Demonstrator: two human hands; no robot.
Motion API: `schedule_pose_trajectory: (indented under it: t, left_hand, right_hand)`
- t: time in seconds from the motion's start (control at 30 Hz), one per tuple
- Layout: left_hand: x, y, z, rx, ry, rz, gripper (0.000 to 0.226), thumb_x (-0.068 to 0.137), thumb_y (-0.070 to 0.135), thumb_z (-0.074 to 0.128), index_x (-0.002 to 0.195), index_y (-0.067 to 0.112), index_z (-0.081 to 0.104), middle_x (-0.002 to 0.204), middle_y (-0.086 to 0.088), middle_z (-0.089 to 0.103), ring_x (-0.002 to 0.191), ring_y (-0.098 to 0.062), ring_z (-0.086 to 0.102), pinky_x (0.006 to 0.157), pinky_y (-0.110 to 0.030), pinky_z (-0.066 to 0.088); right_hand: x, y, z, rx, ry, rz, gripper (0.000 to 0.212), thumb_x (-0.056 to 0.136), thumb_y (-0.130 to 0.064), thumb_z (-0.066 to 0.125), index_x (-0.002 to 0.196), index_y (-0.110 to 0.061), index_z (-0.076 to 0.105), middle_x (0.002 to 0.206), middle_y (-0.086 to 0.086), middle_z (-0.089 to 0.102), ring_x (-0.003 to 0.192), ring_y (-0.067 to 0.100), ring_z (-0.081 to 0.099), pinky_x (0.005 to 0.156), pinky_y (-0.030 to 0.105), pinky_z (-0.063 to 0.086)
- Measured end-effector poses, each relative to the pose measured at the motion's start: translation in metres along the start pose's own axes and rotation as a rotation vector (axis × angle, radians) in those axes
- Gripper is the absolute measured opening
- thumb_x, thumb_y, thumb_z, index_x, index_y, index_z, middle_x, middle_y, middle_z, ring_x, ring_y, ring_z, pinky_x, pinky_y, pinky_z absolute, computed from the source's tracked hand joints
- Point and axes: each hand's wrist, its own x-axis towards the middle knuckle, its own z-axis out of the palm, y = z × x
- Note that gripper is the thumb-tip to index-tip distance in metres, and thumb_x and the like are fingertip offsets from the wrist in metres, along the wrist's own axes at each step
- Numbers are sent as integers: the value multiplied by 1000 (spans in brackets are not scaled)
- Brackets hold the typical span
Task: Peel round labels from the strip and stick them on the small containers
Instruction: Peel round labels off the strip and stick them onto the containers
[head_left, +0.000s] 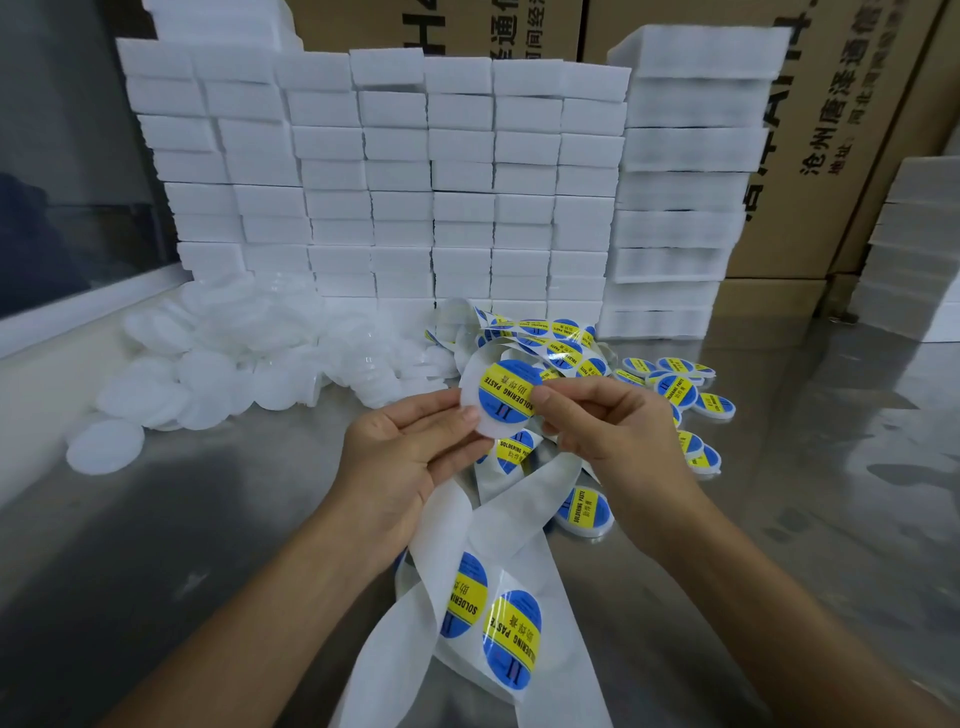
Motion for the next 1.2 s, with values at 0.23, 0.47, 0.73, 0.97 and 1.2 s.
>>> schedule_pose_trajectory:
  t: [0.23,0.47,0.73,0.97,1.2]
  left_hand:
    - [-2,2,1,13,-8,-6,54,58,11,77,108,-5,64,95,-19,74,88,-28,74,65,-25,58]
    - [-3,2,1,31,3,7,54,57,12,78,106,-5,65,93,-18,74,87,-29,74,65,-26,58]
    - [-5,3,3,103,-2,47,50,58,12,78,105,-2,66,92,-17,75,86,-29,74,67,-27,59]
    - [-8,3,5,176,-7,138,39,58,15,78,95,4,71,89,-17,75,84,-29,74,68,-28,59]
    - [-8,1,5,304,-13,195,25,71,5,79,95,7,72,87,-14,76,81,-30,74,71,-32,61]
  right_hand:
    - [-1,1,2,-58,-8,-13,3,77,-17,79,78,-20,78,78,2,77,64,10,69,57,13,49]
    - [-1,1,2,-76,-15,-37,5,75,-20,79,73,-24,78,78,1,77,69,13,71,59,13,50]
    - [-1,2,1,-107,-4,-30,8,77,-17,79,74,-25,77,75,-1,76,63,9,68,56,13,50]
    - [0,3,-1,-133,-1,-36,13,77,-20,79,71,-30,79,74,-3,76,61,8,68,55,14,51]
    - [1,6,-1,-173,31,-111,9,77,-15,80,74,-22,76,72,-3,75,67,11,72,58,14,53]
